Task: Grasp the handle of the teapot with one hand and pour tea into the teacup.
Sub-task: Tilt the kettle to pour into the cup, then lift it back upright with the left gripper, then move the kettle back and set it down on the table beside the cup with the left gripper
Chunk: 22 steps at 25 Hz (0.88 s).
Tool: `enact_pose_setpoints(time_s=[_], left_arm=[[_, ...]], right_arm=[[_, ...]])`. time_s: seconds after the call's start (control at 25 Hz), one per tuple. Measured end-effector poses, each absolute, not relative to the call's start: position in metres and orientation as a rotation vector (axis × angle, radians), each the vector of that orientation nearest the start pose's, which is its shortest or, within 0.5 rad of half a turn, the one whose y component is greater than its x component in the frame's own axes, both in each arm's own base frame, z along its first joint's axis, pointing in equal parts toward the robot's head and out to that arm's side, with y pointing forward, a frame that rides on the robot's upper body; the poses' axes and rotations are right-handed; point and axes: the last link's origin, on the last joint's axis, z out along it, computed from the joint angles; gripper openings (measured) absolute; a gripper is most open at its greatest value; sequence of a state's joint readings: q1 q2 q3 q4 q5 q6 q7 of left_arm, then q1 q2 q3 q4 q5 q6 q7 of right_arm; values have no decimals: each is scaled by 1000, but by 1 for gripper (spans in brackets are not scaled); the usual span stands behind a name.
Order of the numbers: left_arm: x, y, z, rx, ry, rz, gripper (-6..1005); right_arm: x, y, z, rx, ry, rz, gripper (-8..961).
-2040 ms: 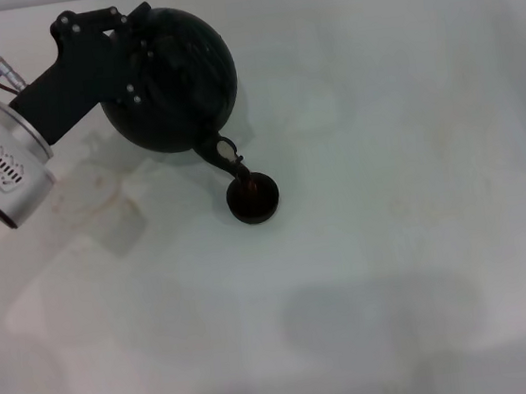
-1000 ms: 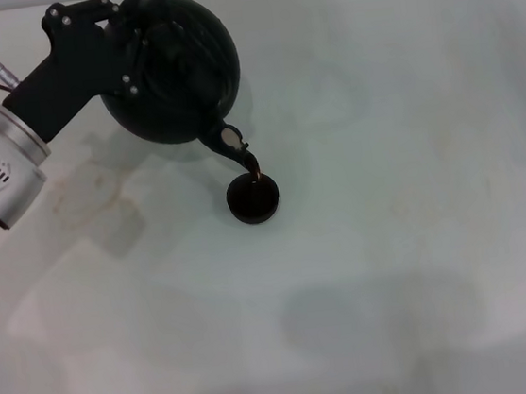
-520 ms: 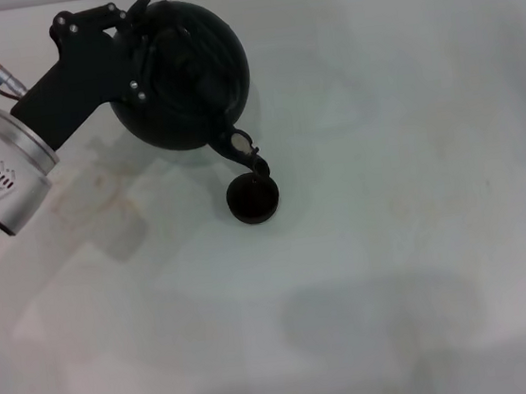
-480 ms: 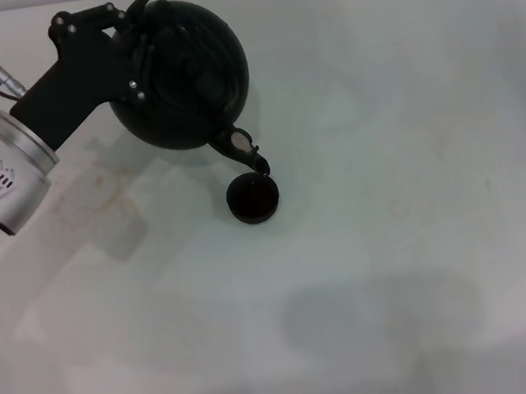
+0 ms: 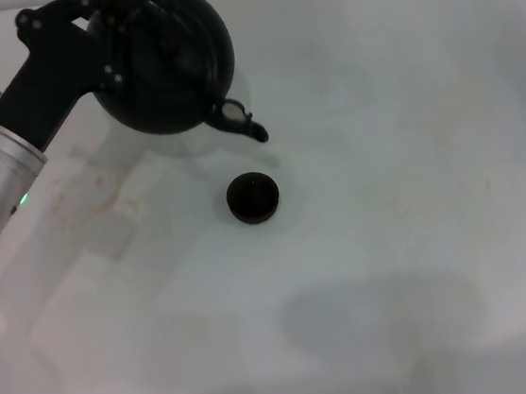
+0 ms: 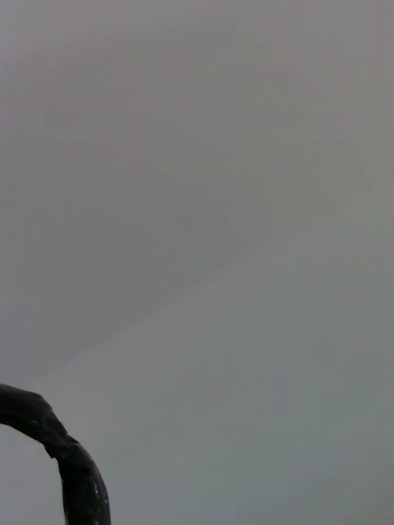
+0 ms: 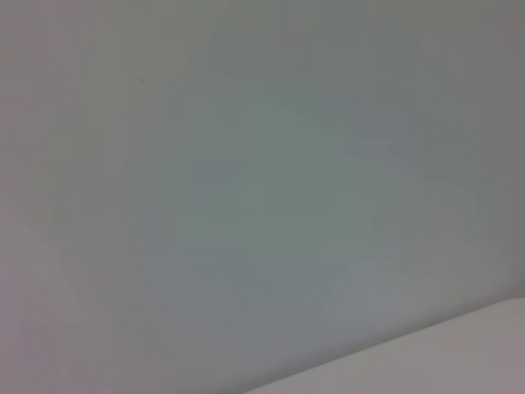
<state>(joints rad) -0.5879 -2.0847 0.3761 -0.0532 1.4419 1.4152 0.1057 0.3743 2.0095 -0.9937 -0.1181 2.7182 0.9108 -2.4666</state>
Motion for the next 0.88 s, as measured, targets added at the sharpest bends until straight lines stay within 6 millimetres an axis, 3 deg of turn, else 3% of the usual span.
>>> enact_pose_setpoints(time_s=[0.2, 0.6, 0.88], left_arm=[[-267, 317, -42, -1815, -79, -787, 107], [-293, 284, -41, -1570, -398, -814, 107], [-298, 260, -50, -1477, -556, -840, 108]], right_arm=[[418, 316, 44, -1357, 1016, 668, 826], [418, 316, 44, -1357, 1016, 667, 825], [418, 316, 44, -1357, 1017, 669, 824]])
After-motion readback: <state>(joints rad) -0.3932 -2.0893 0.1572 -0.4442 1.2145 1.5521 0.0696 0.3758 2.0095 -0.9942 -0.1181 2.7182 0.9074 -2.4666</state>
